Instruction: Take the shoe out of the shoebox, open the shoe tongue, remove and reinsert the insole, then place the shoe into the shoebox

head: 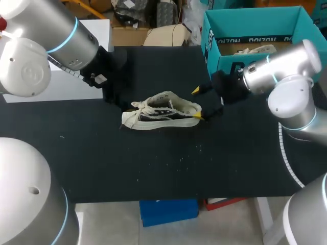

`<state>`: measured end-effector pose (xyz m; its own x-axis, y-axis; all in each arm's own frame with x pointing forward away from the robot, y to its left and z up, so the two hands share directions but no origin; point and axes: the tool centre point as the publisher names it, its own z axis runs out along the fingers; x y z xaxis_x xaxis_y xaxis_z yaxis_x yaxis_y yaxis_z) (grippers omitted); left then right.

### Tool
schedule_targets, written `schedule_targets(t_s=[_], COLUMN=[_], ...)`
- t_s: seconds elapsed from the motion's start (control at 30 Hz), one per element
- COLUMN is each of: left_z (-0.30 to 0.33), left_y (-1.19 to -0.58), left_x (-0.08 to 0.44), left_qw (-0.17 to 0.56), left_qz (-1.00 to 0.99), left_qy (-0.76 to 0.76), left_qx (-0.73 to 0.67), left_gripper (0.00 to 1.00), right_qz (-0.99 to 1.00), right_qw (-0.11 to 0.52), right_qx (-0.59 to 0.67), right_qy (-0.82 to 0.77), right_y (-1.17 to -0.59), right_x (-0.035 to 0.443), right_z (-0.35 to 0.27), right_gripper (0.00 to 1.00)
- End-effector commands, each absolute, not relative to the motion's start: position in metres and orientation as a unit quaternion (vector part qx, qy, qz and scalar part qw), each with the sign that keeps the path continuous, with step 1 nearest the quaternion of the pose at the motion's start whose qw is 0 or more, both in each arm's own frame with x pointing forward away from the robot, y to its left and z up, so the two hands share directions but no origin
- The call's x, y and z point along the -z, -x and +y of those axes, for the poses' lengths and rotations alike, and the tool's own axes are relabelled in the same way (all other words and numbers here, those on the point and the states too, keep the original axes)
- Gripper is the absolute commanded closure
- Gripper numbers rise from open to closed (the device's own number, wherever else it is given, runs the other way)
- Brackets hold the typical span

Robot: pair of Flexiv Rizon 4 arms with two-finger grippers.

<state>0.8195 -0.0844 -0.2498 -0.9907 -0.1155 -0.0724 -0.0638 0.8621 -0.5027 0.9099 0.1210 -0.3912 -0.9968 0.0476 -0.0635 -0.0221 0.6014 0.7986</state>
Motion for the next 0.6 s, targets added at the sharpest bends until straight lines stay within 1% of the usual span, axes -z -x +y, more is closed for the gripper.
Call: schedule_targets(t_s=[0.03, 0.6], left_z=[-0.084, -0.084], left_y=[-0.819, -0.819], left_x=[0.252, 0.252], left_qw=[0.052, 0.052], left_qz=[0.963, 0.963], left_qy=[0.046, 0.046], left_qx=[0.261, 0.261], left_gripper=[0.00, 0.00], right_qz=[0.888, 0.883], right_qw=[0.034, 0.013], right_qx=[-0.458, -0.468], right_qy=[-0.012, -0.024], right_y=[-0.917, -0.915], right_x=[0.404, 0.424], right_z=[0.127, 0.134], right_gripper=[0.00, 0.00])
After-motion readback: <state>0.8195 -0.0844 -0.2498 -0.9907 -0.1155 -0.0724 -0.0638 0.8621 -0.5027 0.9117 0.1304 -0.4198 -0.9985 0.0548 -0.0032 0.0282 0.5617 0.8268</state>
